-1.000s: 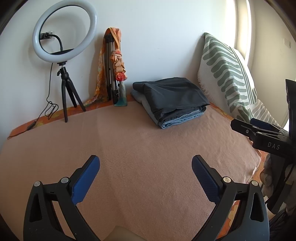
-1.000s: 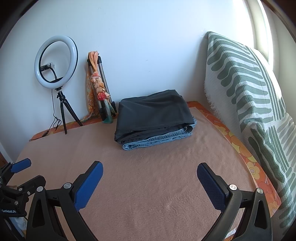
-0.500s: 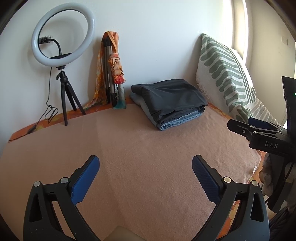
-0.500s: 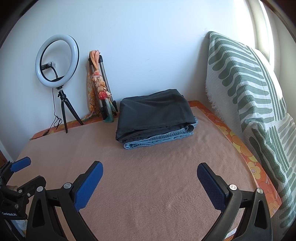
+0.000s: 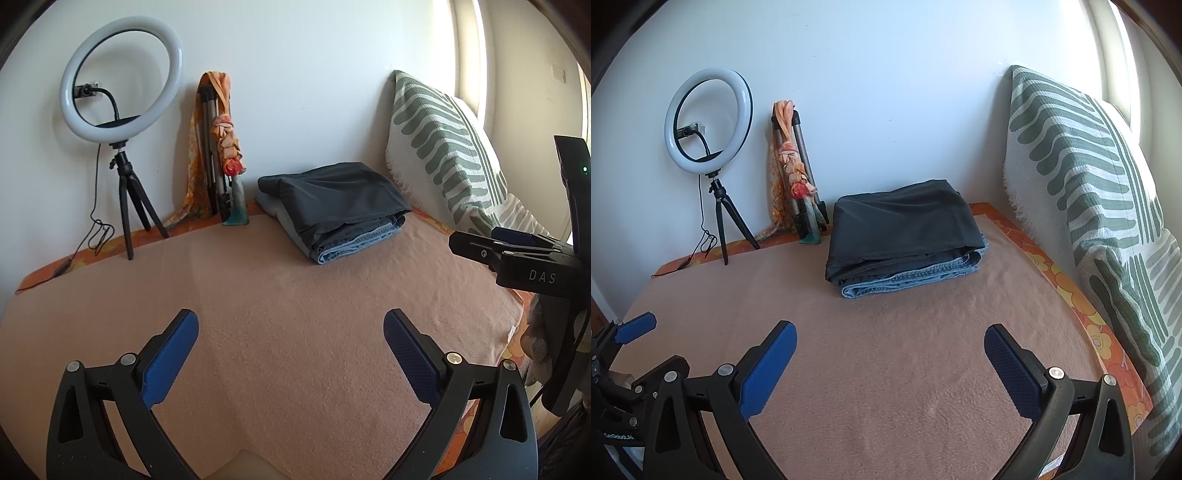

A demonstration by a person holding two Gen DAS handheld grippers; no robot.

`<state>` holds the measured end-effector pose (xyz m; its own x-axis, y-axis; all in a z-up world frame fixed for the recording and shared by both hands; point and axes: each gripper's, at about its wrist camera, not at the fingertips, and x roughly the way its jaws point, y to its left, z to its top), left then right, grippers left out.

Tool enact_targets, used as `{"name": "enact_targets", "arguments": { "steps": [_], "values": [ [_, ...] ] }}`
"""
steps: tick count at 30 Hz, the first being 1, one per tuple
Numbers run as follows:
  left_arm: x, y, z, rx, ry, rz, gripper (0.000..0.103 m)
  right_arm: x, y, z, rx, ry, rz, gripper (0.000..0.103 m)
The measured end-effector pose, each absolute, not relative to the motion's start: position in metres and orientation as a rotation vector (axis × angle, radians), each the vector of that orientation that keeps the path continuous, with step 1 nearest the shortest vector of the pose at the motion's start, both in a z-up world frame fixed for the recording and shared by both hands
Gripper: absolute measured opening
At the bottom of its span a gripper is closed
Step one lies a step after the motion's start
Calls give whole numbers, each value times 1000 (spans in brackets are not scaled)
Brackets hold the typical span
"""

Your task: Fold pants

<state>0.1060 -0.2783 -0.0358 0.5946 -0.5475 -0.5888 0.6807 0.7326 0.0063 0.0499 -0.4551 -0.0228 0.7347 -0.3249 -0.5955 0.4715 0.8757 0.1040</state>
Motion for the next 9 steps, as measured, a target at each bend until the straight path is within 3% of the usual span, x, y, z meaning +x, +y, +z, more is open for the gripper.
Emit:
{"name": "enact_targets", "arguments": {
  "steps": [9],
  "values": [
    [107, -277, -38, 240, 613, -722, 100, 52, -454, -23, 249, 602, -444, 103]
  ]
}}
